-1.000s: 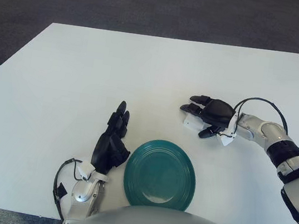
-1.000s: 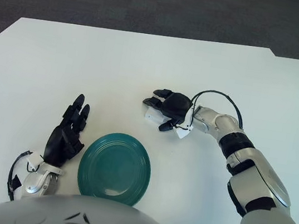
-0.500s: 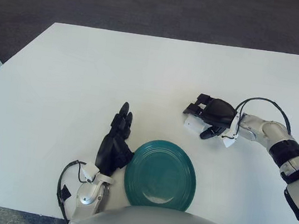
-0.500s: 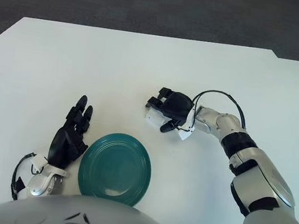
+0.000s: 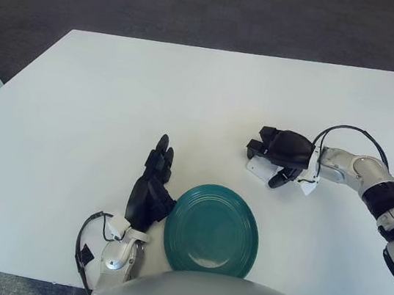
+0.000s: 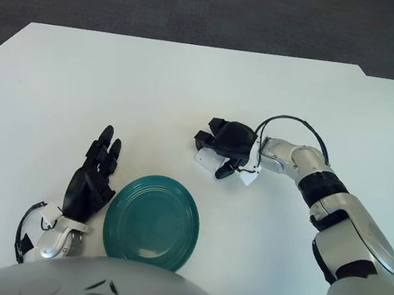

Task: Put the charger into the plate.

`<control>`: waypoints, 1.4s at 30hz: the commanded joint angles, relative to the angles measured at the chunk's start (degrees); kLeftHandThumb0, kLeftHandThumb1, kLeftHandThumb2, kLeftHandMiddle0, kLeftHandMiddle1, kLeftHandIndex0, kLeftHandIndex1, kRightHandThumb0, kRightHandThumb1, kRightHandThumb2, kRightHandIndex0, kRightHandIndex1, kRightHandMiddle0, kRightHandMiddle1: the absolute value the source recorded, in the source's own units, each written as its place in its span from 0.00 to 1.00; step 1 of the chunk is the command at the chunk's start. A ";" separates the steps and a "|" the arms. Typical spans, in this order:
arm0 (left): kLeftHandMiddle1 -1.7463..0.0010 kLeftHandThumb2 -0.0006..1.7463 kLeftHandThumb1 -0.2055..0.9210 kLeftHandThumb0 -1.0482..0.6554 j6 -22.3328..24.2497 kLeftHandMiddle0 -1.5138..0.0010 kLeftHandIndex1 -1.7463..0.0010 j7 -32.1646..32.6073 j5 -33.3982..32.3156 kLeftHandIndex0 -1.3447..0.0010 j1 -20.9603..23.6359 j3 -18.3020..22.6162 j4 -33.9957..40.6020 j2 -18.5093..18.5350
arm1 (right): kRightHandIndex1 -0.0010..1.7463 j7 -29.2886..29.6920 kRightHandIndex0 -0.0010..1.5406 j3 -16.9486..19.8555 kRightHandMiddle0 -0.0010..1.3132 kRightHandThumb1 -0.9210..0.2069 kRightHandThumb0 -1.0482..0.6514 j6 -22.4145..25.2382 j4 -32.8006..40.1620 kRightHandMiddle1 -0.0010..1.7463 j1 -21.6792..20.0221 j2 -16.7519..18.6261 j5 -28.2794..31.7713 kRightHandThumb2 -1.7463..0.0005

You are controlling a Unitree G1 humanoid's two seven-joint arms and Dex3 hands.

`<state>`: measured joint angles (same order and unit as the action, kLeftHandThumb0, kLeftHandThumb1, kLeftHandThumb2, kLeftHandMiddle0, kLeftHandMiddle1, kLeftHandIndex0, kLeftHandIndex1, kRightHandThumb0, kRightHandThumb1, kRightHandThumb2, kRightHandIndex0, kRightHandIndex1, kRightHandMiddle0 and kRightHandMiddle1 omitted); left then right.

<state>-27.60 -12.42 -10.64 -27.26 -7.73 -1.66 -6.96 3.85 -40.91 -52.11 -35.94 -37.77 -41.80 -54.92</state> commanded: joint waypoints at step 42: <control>1.00 0.73 1.00 0.00 -0.06 0.97 0.87 -5.87 -8.48 1.00 0.74 3.41 -6.24 -0.60 | 1.00 -17.96 0.72 12.44 0.74 0.00 0.19 7.83 12.36 1.00 -1.78 1.00 12.81 0.50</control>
<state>-28.45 -17.74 -18.20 -25.16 -4.98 -2.23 -7.17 -12.59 -31.35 -45.84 -27.21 -39.32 -39.95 -44.96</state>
